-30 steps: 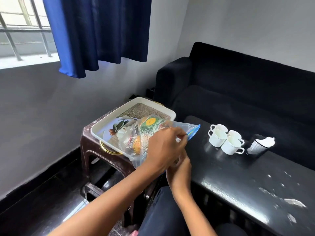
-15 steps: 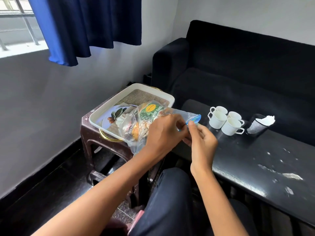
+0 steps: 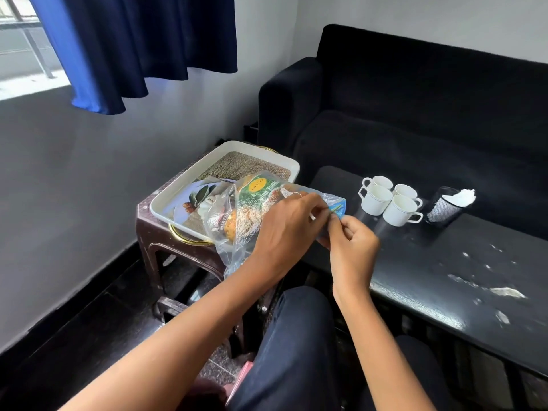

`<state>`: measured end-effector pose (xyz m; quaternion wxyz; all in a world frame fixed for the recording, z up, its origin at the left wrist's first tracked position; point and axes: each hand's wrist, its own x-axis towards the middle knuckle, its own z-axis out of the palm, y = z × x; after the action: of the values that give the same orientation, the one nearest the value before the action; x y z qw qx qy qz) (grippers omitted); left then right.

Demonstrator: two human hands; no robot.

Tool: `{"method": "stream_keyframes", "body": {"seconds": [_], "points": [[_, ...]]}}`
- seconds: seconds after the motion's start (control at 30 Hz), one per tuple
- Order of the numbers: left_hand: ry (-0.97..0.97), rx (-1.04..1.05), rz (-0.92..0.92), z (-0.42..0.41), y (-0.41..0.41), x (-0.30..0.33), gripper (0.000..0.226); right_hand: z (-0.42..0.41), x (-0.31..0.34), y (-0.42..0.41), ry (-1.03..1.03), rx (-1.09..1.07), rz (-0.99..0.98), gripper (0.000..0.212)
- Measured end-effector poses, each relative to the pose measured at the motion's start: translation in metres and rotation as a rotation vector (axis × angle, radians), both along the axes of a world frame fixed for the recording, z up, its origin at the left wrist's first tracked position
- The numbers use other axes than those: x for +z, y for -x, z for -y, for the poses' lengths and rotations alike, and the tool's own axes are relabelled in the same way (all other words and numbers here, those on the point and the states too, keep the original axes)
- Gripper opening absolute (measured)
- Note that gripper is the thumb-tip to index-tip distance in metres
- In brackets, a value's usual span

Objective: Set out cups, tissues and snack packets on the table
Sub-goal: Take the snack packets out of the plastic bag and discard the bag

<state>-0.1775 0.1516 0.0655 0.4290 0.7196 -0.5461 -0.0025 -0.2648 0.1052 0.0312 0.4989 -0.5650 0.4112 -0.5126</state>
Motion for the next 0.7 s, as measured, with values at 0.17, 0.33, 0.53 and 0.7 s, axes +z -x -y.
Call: {"method": "stream_keyframes", "body": {"seconds": [0.17,0.33,0.53,0.7], "points": [[0.012,-0.004,0.023,0.000,0.000,0.001,0.011,-0.003,-0.003,0.005,0.028,-0.052,-0.087,0.024],[0.018,0.017,0.014,0.000,0.001,0.001,0.006,-0.005,0.004,0.006,0.036,-0.081,-0.127,0.031],[-0.014,0.051,-0.013,-0.002,0.004,0.003,0.004,-0.011,0.005,0.005,0.070,-0.158,-0.171,0.024],[-0.023,0.087,0.019,-0.002,0.006,0.002,0.006,-0.012,0.008,0.005,0.133,-0.178,-0.212,0.023]]}}
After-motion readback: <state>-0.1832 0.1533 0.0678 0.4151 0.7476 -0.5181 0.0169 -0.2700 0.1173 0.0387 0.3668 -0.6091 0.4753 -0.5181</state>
